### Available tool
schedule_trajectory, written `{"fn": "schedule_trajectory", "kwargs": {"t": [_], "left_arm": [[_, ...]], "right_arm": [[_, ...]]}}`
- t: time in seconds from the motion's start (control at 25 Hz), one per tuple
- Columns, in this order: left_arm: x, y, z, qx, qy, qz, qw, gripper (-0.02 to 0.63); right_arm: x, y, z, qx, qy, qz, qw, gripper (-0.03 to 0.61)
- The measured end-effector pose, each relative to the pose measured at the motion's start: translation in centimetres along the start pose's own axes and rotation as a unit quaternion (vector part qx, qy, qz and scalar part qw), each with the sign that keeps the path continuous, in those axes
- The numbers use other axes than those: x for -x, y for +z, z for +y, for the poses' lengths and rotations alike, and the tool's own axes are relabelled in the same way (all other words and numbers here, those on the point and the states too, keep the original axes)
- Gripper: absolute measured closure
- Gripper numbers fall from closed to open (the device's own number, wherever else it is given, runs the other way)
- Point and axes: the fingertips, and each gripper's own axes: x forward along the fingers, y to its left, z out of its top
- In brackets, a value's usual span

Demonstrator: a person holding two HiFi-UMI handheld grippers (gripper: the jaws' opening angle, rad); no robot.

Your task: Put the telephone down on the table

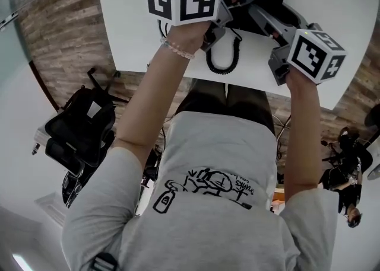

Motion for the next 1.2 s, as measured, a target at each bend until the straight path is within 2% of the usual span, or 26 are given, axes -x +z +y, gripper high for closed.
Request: {"fn": "schedule_trajectory", "kwargs": {"t": [0.08,0.2,0.32,0.4,0.68,0.84,1.04,1.2], "left_arm": [[-0.1,-0.2,0.1,-0.005,0.005,-0.002,1.0000,0.295],[0.7,-0.2,0.4,-0.037,0.042,-0.014,0.9983,0.250],[3.0,0.2,0.2,-0.035,0.073,-0.034,0.9961,0.244],[4.6,0.4,-0.6,-0.032,0.079,-0.046,0.9953,0.244],[9.3,1.8,-5.1,-0.057,0.077,-0.079,0.9923,0.244],[11.4,2.8,-8.5,-0.078,0.059,-0.099,0.9903,0.244],[14.8,4.3,-12.9,-0.113,0.045,-0.129,0.9842,0.245],[17.2,5.2,-16.3,-0.159,0.042,-0.161,0.9732,0.245]], "right_arm": [[0.2,-0.3,-0.4,0.001,-0.016,0.003,1.000,0.331],[1.2,0.2,-0.6,0.005,-0.044,-0.005,0.999,0.327],[3.7,1.7,0.1,0.029,-0.065,-0.026,0.997,0.325],[5.4,2.6,1.0,0.048,-0.071,-0.038,0.996,0.325],[9.9,5.7,5.4,0.129,-0.080,-0.064,0.986,0.327],[12.4,7.1,8.6,0.179,-0.077,-0.078,0.978,0.327],[15.2,8.2,13.3,0.255,-0.081,-0.092,0.959,0.327],[17.5,9.2,16.3,0.297,-0.094,-0.124,0.942,0.327]]}}
